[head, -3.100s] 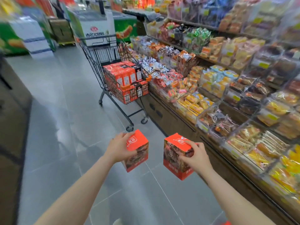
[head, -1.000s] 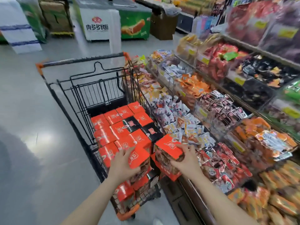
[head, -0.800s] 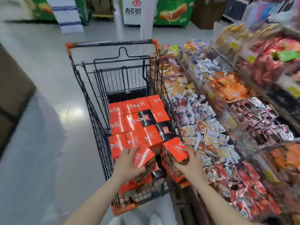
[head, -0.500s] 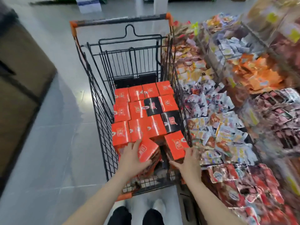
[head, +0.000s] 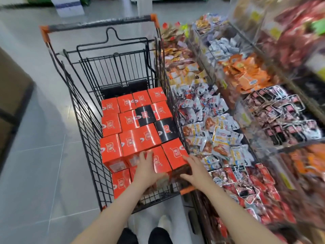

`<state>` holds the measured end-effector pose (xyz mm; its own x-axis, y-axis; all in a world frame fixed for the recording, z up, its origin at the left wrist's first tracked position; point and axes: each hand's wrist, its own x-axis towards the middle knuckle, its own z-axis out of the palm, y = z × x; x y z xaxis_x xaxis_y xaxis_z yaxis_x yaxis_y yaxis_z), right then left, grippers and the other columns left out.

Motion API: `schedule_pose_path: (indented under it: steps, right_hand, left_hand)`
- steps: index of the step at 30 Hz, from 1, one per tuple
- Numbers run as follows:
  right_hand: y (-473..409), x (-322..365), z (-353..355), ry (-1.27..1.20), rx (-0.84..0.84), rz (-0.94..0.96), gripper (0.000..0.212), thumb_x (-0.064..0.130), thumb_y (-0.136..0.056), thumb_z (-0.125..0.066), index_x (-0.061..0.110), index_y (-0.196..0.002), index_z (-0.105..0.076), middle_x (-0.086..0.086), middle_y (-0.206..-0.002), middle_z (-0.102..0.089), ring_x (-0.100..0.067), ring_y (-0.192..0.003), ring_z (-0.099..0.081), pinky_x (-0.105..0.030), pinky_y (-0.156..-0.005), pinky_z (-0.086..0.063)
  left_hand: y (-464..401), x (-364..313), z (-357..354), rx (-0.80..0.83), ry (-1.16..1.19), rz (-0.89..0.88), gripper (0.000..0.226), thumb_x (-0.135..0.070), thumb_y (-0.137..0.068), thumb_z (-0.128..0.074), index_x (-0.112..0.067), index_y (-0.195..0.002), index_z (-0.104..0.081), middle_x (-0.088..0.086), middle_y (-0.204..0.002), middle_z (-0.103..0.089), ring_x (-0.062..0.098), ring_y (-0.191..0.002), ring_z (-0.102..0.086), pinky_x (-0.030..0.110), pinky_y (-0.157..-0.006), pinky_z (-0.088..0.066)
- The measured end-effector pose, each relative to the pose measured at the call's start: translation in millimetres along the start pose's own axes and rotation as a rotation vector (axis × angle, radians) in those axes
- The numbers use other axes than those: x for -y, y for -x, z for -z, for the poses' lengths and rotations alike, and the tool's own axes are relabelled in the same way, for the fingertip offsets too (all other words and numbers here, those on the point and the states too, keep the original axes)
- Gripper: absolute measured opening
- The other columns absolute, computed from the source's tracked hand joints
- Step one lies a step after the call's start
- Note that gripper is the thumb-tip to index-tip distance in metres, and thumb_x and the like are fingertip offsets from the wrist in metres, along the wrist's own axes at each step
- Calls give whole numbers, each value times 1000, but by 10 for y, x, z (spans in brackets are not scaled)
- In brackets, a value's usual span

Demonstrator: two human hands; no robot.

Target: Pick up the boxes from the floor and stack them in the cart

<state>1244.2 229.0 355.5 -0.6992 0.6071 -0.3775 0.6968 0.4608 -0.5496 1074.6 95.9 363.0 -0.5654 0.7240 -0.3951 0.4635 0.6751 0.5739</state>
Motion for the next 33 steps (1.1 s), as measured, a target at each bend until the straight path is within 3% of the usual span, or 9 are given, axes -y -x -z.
schedule_pose_path:
  steps: [3,7,13,17,21,25,27,29,33]
  right_hand:
    - [4,10,-2,8,21,-7,75,34,-85,-67,30,-148,-27,3,-155,-20,-17,-142,-21,-36,-117,-22]
    - [23,43,-1,37,53,-30,77,32,-85,-66,34,-149,-22,4,-158,-15,-17,-144,-16,-42,-118,-20]
    - [77,219,163,110,68,-65,72,36,-90,-59,36,-149,-19,5,-159,-9,-19,-145,-11,-39,-116,-20]
    - [224,468,371,170,-121,-68,62,38,-92,-55,32,-147,-27,4,-158,-12,-17,-144,-17,-36,-115,-22]
    - [550,766,549,231,-371,-136,57,37,-92,-53,29,-145,-35,2,-157,-18,-19,-143,-21,-36,-115,-24]
    - [1046,988,571,272,-554,-254,60,45,-89,-52,27,-144,-35,0,-150,-32,-22,-135,-36,-34,-108,-34]
    - [1396,1076,505,269,-649,-351,62,50,-85,-53,25,-141,-41,-5,-145,-40,-28,-129,-44,-39,-102,-41]
    - [1799,1147,385,252,-753,-431,58,41,-84,-62,15,-135,-49,-14,-141,-45,-36,-124,-47,-46,-98,-45]
    - [2677,1300,124,166,-870,-689,56,41,-87,-51,21,-139,-44,-4,-147,-37,-26,-130,-42,-35,-101,-39]
  left_hand:
    - [2,87,-8,44,-171,-61,108,-47,-67,-79,-22,-149,-14,6,-156,-2,34,-139,-17,42,-106,-35]
    - [-21,102,1,-39,-272,-119,92,-33,-76,-74,-21,-147,-16,9,-156,-8,32,-138,-20,36,-100,-45]
    - [-132,108,303,35,-466,-196,100,-79,-67,-53,-20,-143,-25,8,-144,-30,26,-125,-40,41,-88,-52]
    - [-331,-140,781,-36,-459,-487,78,-69,-76,-44,-17,-134,-41,5,-132,-44,24,-119,-45,40,-92,-47]
    - [-441,-475,1226,-93,-472,-863,61,-56,-79,-54,-17,-126,-49,-1,-119,-50,21,-108,-50,34,-84,-46]
    - [-366,-798,1419,-77,-550,-1144,64,-61,-80,-46,-17,-127,-48,0,-121,-52,22,-110,-51,37,-87,-47]
    - [-233,-947,1406,-50,-575,-1252,67,-63,-80,-46,-16,-128,-48,2,-119,-53,23,-107,-52,39,-88,-47]
    - [-28,-1095,1332,-22,-577,-1359,65,-61,-79,-50,-16,-126,-50,4,-116,-54,26,-103,-54,40,-85,-45]
    - [545,-1347,1085,119,-522,-1530,69,-61,-72,-38,-15,-122,-52,4,-111,-53,27,-103,-52,39,-81,-45]
